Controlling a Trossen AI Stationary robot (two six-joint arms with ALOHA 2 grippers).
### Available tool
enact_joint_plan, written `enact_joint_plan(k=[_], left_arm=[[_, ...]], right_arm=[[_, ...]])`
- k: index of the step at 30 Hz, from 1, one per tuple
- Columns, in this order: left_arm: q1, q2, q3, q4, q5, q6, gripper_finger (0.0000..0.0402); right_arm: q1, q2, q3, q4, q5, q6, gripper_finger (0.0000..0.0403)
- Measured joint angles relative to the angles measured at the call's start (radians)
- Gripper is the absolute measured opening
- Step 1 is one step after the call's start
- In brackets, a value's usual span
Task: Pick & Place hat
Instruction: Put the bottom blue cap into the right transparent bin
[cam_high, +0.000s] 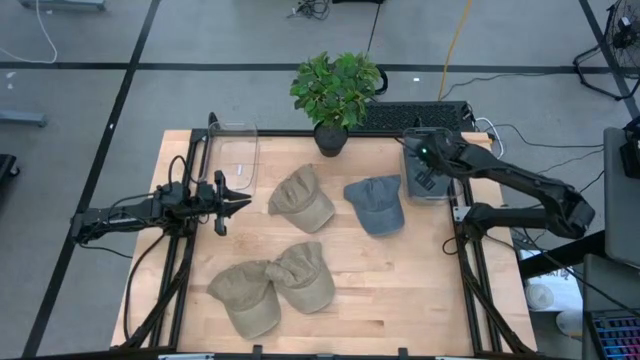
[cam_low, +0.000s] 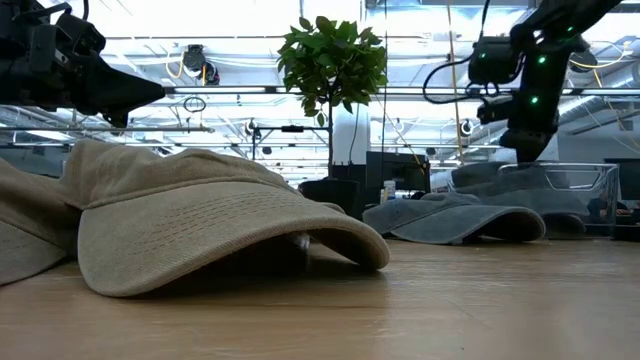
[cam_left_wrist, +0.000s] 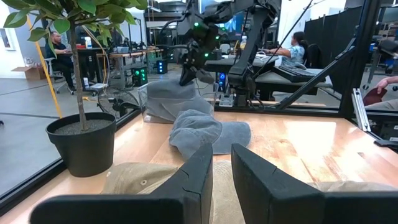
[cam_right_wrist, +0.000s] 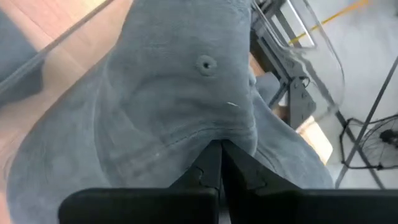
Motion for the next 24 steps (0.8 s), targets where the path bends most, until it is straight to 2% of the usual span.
enact_joint_plan(k=[2, 6, 13, 20, 24], left_arm=[[0.000, 0.000, 0.000, 0.000, 0.000, 0.000, 0.0067], [0.000, 0.000, 0.000, 0.000, 0.000, 0.000, 0.0067], [0.000, 0.000, 0.000, 0.000, 0.000, 0.000, 0.0067], [0.000, 0.000, 0.000, 0.000, 0.000, 0.000, 0.0067], [0.000, 0.000, 0.000, 0.000, 0.000, 0.000, 0.0067]], right_arm=[[0.000, 0.026, 0.000, 0.035, -0.003, -0.039, 0.0000], [0.001, 0.053, 0.000, 0.110, -0.100, -0.133, 0.0000], [0.000, 0.060, 0.000, 0.139, -0.240, -0.126, 0.0000], [0.009, 0.022, 0.000, 0.146, -0.122, -0.124, 0.0000], [0.010, -0.037, 0.001, 0.131, -0.075, -0.059, 0.0000]])
